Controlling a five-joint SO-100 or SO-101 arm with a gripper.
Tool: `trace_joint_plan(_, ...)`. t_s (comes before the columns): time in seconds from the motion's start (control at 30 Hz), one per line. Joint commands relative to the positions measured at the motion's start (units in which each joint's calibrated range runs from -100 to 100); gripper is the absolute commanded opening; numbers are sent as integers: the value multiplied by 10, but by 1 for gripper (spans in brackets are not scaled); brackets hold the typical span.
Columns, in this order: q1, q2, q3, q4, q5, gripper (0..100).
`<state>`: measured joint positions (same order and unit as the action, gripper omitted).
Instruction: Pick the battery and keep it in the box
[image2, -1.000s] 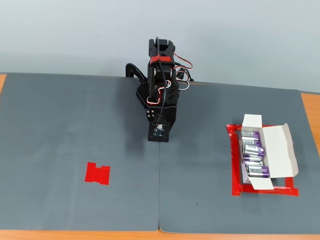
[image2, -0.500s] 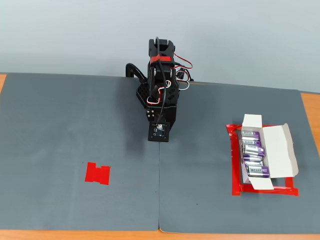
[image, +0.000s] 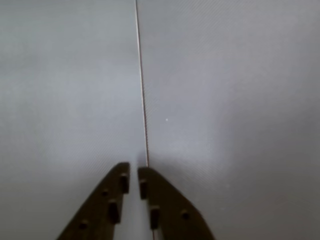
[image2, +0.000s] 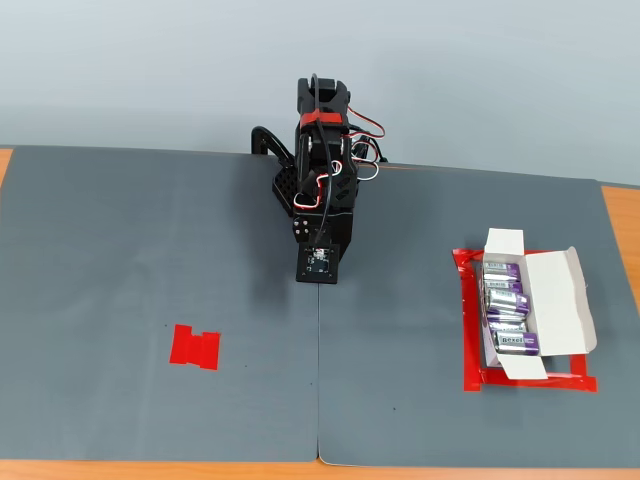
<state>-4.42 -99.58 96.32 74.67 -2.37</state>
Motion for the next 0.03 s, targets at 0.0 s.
trace_joint_plan(0.0,4,3,-36,0,1,2)
